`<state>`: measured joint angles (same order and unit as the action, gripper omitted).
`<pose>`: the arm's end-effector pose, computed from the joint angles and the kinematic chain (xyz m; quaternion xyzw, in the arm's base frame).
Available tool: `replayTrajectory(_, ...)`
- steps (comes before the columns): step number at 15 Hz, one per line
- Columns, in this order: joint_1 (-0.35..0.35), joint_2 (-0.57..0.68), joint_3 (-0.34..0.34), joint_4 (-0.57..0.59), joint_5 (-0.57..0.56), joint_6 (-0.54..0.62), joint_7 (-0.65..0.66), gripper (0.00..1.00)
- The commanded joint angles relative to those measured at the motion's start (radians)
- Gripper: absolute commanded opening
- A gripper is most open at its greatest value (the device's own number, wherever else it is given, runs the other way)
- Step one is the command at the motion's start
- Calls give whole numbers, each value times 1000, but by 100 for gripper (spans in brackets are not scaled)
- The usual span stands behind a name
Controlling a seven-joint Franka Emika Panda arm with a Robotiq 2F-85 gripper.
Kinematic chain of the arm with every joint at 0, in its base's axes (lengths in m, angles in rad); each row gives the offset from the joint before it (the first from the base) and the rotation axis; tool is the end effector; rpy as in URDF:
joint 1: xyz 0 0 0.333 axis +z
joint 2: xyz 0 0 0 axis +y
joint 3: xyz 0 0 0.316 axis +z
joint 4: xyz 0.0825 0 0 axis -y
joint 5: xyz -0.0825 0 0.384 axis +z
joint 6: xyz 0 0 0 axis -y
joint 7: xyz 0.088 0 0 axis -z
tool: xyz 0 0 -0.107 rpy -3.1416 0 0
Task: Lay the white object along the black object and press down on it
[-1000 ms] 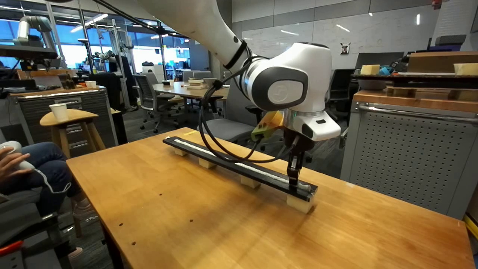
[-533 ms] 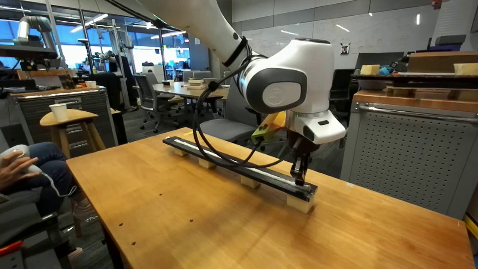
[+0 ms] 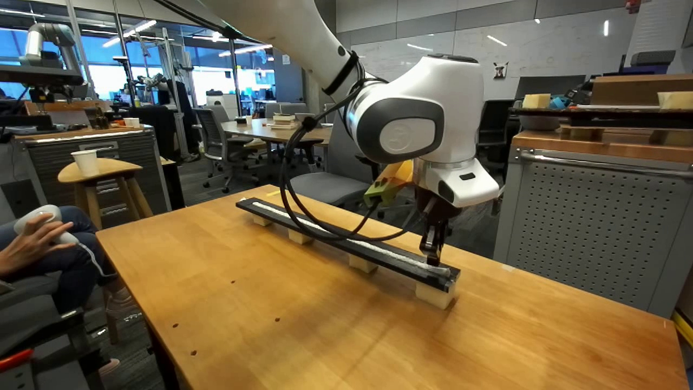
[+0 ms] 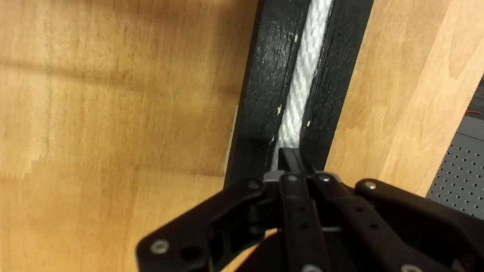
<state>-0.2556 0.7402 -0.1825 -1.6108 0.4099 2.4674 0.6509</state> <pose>0.6464 -0.2838 0.2099 -0.7802 0.6169 -0.0596 0.0850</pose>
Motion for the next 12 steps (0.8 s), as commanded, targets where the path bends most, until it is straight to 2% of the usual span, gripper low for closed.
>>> replayTrajectory(1,-10,-6,8,25,12,-11,-3,0)
replayTrajectory(12,-10,105,2,145,-8,-127,28,0)
